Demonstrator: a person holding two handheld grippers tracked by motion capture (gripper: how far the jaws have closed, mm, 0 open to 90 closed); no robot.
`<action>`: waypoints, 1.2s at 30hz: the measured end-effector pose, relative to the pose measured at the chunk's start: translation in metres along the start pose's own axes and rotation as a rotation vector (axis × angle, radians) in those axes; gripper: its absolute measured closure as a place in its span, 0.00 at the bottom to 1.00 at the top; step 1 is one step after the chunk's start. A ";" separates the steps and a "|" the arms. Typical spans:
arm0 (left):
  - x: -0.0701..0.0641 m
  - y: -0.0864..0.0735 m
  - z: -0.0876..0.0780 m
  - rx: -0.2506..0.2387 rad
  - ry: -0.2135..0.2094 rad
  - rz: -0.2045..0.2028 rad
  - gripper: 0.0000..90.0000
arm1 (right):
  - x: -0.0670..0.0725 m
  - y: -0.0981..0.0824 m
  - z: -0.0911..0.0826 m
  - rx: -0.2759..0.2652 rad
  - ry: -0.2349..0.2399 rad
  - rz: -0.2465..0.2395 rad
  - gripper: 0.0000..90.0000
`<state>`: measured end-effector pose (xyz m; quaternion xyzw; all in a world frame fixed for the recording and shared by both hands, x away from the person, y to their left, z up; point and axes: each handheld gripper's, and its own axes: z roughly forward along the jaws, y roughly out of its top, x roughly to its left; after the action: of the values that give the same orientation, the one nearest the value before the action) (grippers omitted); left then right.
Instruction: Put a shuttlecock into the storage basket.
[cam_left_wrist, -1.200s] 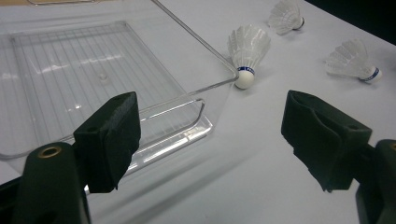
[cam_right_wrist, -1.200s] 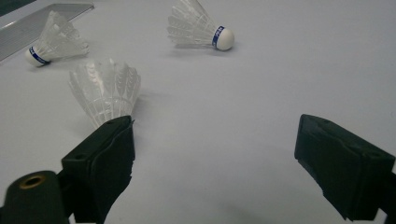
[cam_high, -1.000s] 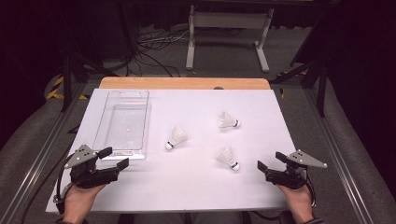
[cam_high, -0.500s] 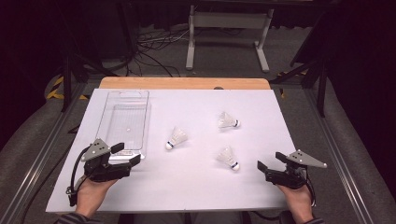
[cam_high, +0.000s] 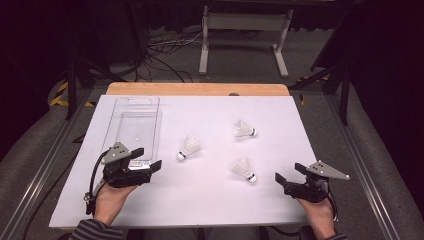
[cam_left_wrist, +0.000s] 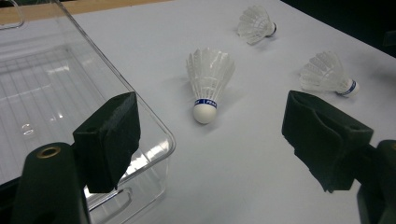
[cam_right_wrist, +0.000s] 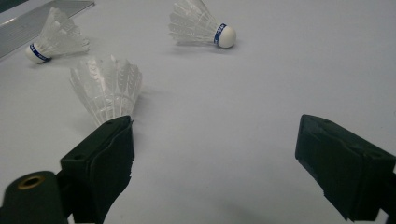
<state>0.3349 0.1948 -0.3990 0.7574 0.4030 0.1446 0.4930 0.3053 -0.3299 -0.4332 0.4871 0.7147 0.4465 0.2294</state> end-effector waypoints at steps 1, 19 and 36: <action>0.000 0.001 0.001 -0.002 0.001 0.001 0.23 | 0.000 0.000 0.000 0.001 0.000 -0.001 0.14; -0.009 0.013 0.019 0.019 -0.033 0.026 0.24 | 0.000 0.000 0.001 0.004 -0.001 -0.003 0.14; -0.016 0.028 0.042 0.031 -0.057 0.038 0.24 | 0.000 0.000 0.001 0.005 -0.001 -0.003 0.14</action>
<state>0.3635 0.1506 -0.3916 0.7761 0.3766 0.1260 0.4898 0.3058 -0.3293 -0.4335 0.4868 0.7164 0.4442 0.2292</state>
